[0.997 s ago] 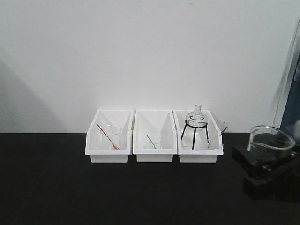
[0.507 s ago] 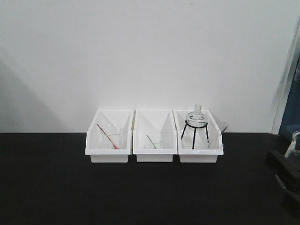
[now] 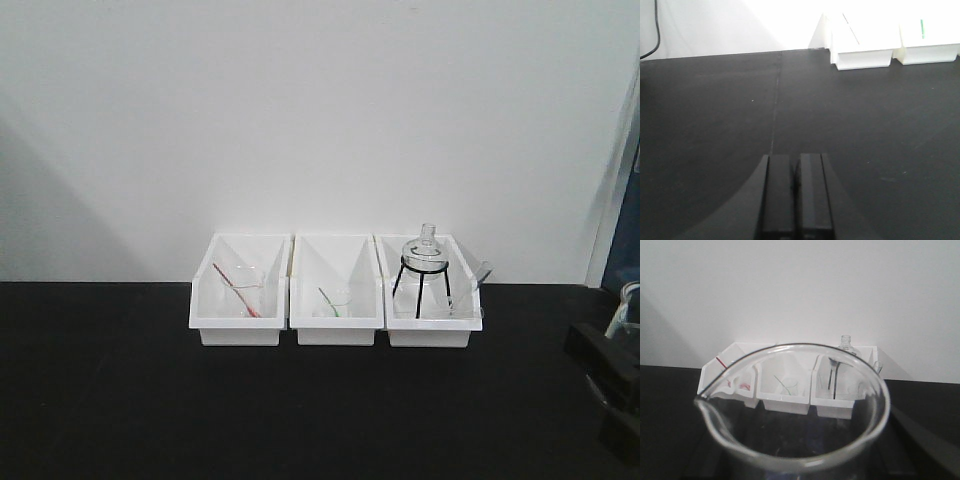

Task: Pick beaker and place in left cabinet
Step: 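Pull the held beaker back toward the robot with the right gripper, then drive the base away from the bench holding the beaker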

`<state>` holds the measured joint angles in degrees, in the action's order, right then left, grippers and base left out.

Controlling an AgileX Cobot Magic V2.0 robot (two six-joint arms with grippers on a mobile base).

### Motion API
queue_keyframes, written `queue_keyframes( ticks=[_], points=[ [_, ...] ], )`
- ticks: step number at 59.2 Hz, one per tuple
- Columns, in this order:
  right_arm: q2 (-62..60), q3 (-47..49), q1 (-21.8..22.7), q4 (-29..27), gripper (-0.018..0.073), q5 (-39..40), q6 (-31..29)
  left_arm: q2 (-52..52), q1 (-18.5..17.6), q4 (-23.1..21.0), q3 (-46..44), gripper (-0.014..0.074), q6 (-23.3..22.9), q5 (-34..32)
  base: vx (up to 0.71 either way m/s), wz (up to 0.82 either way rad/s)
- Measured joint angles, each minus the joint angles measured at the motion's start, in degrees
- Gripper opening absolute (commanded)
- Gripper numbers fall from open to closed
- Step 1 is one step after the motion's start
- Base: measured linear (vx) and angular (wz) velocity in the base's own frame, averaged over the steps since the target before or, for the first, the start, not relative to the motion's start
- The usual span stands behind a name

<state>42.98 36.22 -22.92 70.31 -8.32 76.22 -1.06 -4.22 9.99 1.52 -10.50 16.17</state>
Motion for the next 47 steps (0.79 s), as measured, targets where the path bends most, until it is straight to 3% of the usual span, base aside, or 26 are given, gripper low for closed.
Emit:
queue_keyframes(
  ticks=[17, 47],
  points=[
    [0.0, 0.0, 0.0, 0.0, -0.0003, -0.3, 0.0, 0.0, 0.0, 0.0, 0.0, 0.0004, 0.0, 0.0, -0.05, 0.23],
    [0.0, 0.0, 0.0, -0.1, -0.0003, -0.3, 0.0, 0.0, 0.0, 0.0, 0.0, 0.0004, 0.0, 0.0, -0.11, 0.49]
  ],
)
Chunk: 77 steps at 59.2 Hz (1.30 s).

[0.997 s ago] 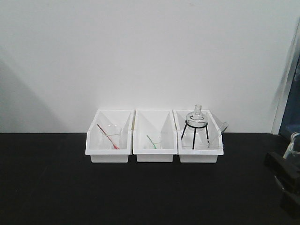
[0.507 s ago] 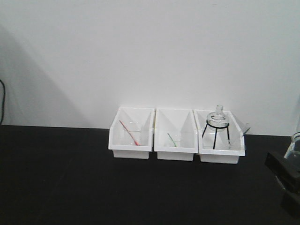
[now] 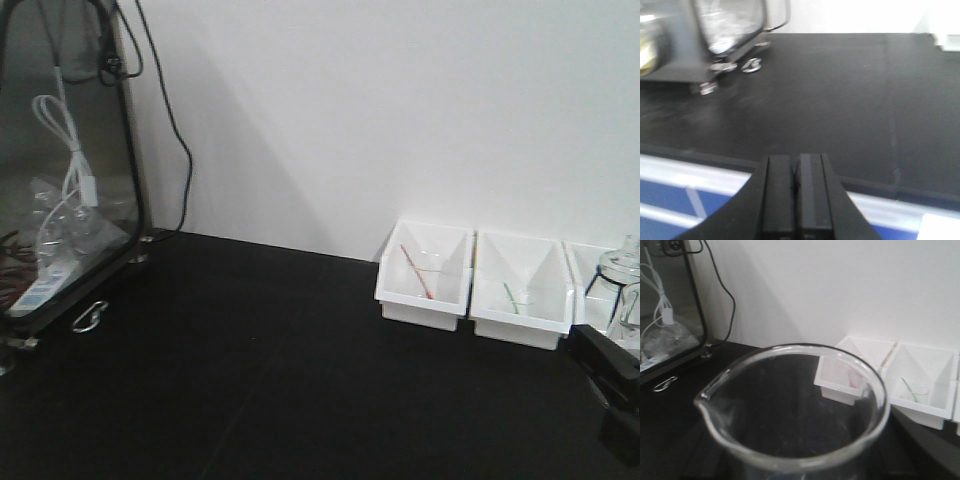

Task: Pick beaker and place in left cabinet
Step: 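Drive the base away from the bench holding the beaker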

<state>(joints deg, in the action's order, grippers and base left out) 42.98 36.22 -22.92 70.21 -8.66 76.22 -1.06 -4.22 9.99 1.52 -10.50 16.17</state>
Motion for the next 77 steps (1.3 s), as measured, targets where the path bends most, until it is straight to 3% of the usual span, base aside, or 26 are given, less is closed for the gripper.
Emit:
queue_keyframes(
  ticks=[46, 77],
  points=[
    [0.0, 0.0, 0.0, -0.1, -0.0003, 0.0, 0.0, 0.0, 0.0, 0.0, 0.0, 0.0004, 0.0, 0.0, -0.11, 0.50],
    [0.0, 0.0, 0.0, -0.1, -0.0003, -0.1, 0.0, 0.0, 0.0, 0.0, 0.0, 0.0004, 0.0, 0.0, 0.02, 0.81]
  ],
)
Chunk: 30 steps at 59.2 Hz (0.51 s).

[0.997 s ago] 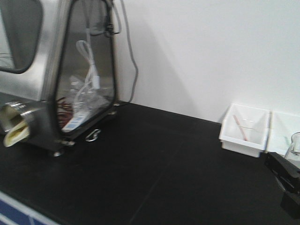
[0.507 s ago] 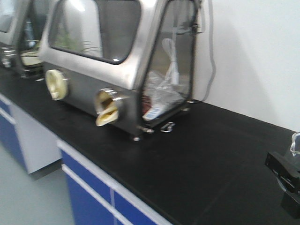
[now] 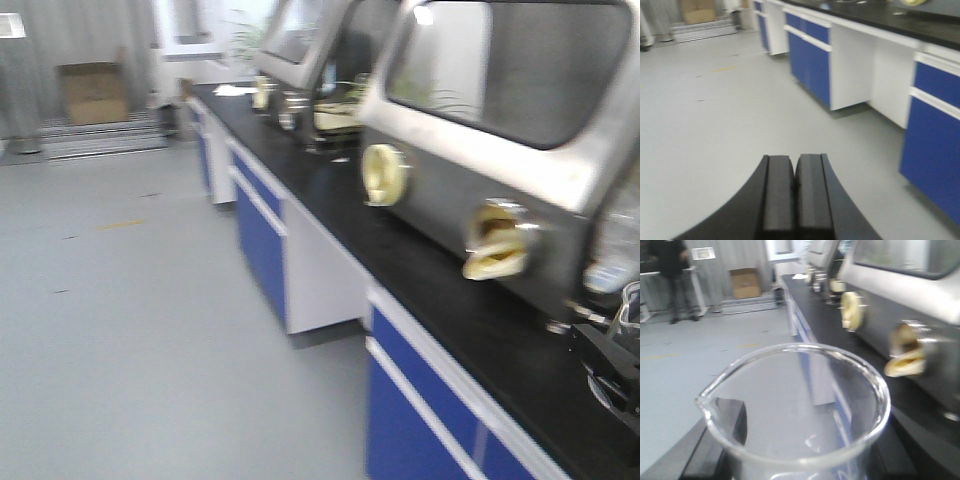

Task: Pick beaker and place in left cabinet
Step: 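Drive the base away from the bench holding the beaker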

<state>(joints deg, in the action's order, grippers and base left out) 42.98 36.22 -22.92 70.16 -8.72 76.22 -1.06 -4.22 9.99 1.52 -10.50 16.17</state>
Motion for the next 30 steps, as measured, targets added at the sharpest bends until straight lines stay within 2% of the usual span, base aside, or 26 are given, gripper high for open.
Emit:
queue_keyframes(
  ticks=[16, 30],
  points=[
    [0.0, -0.1, 0.0, 0.0, -0.0003, 0.0, 0.0, 0.0, 0.0, 0.0, 0.0, 0.0004, 0.0, 0.0, 0.22, 0.70],
    [0.0, -0.1, 0.0, 0.0, -0.0003, 0.0, 0.0, 0.0, 0.0, 0.0, 0.0, 0.0004, 0.0, 0.0, 0.35, 0.45]
  ],
)
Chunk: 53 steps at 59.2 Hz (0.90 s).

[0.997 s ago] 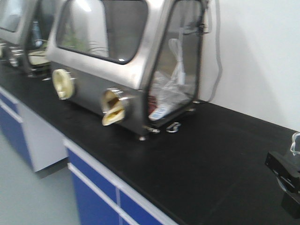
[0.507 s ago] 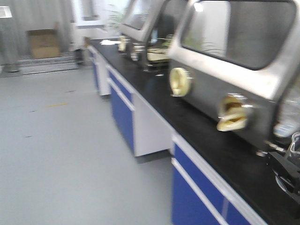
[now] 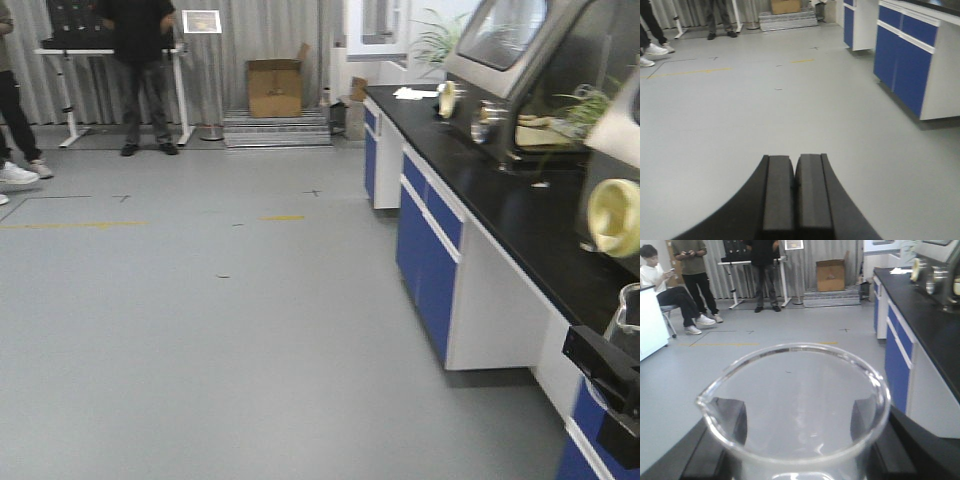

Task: Pick beaker and place in left cabinet
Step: 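Drive the base away from the bench holding the beaker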

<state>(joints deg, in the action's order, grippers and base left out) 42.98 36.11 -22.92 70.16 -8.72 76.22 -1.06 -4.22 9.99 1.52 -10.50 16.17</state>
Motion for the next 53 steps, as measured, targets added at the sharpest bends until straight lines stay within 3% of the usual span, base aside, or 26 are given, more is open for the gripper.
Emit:
queue_keyframes(
  ticks=[53],
  points=[
    [0.0, 0.0, 0.0, 0.0, -0.0003, 0.0, 0.0, 0.0, 0.0, 0.0, 0.0, 0.0004, 0.0, 0.0, 0.59, 0.25]
  ],
)
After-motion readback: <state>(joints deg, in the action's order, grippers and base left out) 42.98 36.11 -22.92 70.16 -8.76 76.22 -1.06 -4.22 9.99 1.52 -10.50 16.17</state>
